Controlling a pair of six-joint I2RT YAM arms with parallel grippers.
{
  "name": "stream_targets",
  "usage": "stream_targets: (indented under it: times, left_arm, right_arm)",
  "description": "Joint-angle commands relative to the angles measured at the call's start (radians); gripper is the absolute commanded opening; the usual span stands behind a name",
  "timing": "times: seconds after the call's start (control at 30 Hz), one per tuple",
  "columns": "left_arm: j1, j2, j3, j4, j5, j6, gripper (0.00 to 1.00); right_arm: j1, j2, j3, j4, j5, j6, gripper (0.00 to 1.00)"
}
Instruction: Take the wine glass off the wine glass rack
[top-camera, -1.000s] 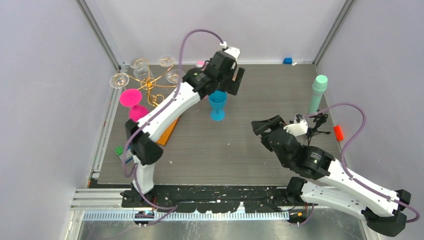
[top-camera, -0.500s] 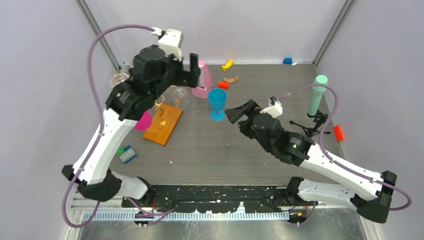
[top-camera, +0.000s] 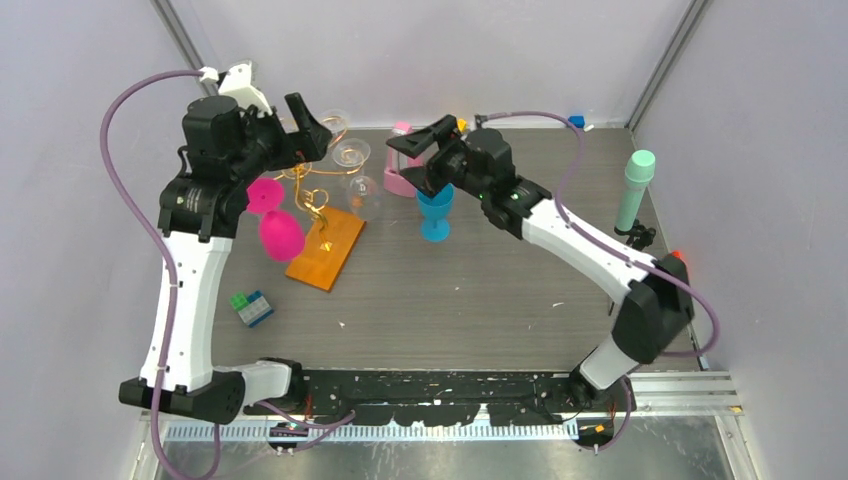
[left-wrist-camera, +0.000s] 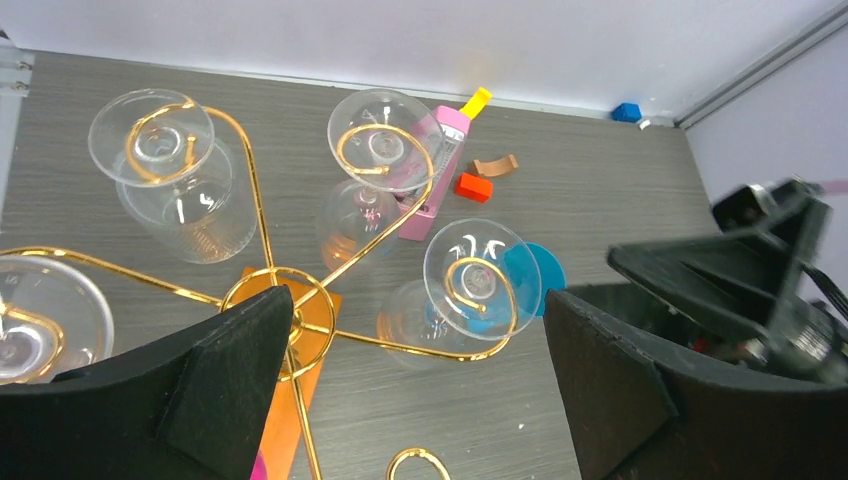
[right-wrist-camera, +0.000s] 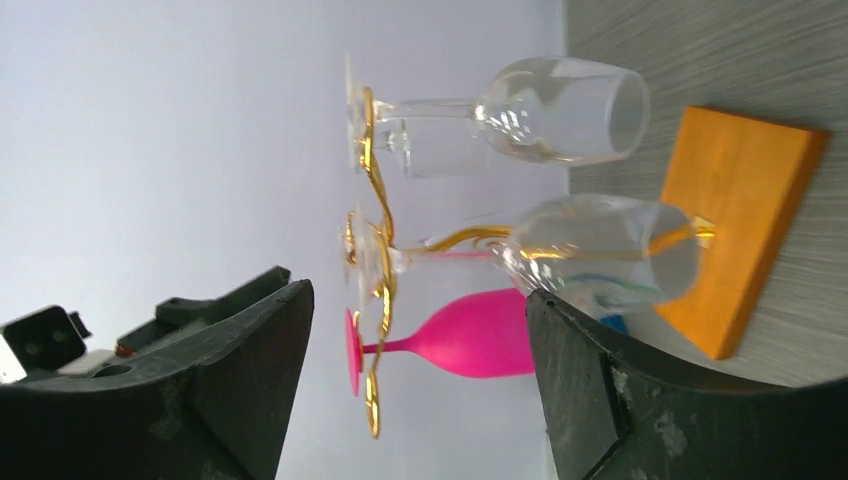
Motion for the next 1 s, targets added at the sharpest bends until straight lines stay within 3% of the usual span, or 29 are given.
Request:
stream_targets:
  times: [0.0,0.23,0.6,0.97]
  left_arm:
    - [0.029,-0.070,-0.004,-0.008,0.074,-0.040,1.00]
    - [0.029,-0.112,0.018,-0.065,0.106,-0.037,1.00]
    - [0.030,-0.137,-0.003,-0.078,0.113,-0.034,1.00]
    - [0.030,-0.139,-0.022,-0.076,0.114,-0.022,1.00]
  right_arm:
    - [-0.017,0.114,0.180,0.112,-0.197,0.046,0.82]
    - [-0.017,0.245,0.304,0.069,-0.281,0.024,0.71]
    - [-0.010,0.296,0.384,-0.011,-0.316,-0.054,0.44]
    - [0.005,0.337,0.448,-0.056,-0.312,-0.151,0.24]
